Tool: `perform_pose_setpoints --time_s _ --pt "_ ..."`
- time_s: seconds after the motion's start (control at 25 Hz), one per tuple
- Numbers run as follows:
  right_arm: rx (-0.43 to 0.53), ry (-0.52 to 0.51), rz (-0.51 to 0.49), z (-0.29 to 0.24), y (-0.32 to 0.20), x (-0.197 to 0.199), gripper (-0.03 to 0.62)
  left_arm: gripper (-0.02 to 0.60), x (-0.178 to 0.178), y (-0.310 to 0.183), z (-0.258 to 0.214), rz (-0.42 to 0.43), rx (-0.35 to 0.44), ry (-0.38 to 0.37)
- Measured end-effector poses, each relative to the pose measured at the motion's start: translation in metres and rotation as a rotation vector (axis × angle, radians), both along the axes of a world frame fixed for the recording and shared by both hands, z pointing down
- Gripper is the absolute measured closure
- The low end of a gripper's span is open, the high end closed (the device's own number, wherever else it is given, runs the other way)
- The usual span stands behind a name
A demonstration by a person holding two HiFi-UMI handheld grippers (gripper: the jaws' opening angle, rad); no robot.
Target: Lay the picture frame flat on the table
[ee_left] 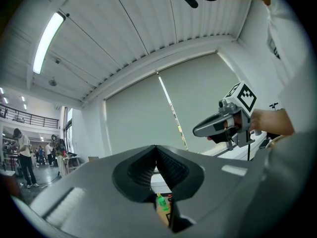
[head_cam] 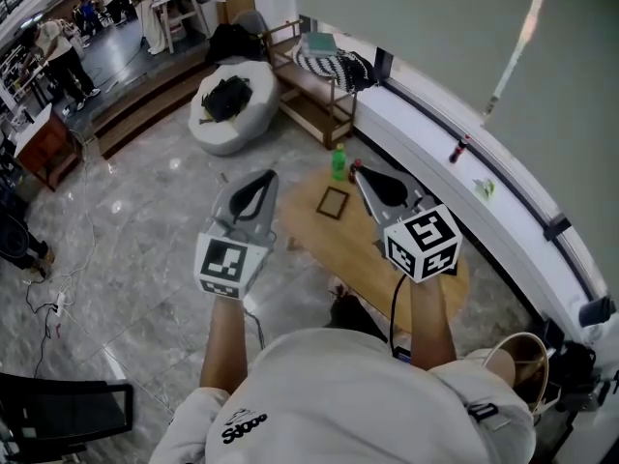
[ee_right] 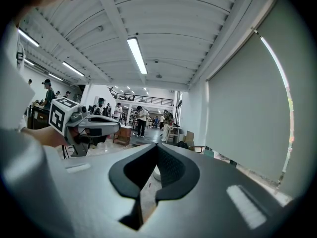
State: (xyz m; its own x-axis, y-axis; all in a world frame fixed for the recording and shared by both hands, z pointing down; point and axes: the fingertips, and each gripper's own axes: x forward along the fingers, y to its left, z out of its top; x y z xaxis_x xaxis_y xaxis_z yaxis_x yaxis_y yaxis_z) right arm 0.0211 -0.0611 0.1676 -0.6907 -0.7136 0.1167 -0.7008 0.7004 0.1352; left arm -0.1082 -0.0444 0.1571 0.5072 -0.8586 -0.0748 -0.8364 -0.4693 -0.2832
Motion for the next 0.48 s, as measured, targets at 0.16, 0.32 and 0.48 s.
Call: perform_pose_setpoints --time_s 0.16,0.32,0.48 --pt "-0.009 0.006 -0.001 0.004 0.0 -0.005 0.592 0.571 -0.004 0.0 0.004 -0.001 -0.009 0.003" --pt "-0.019 0.011 -0.003 0.009 -0.004 -0.008 0.592 0.571 -0.008 -0.004 0.008 -0.003 -0.018 0.005" --pt "-0.024 0.011 0.0 0.012 -0.007 -0.008 0.592 0.571 -0.01 -0.007 0.013 -0.002 -0.035 0.009"
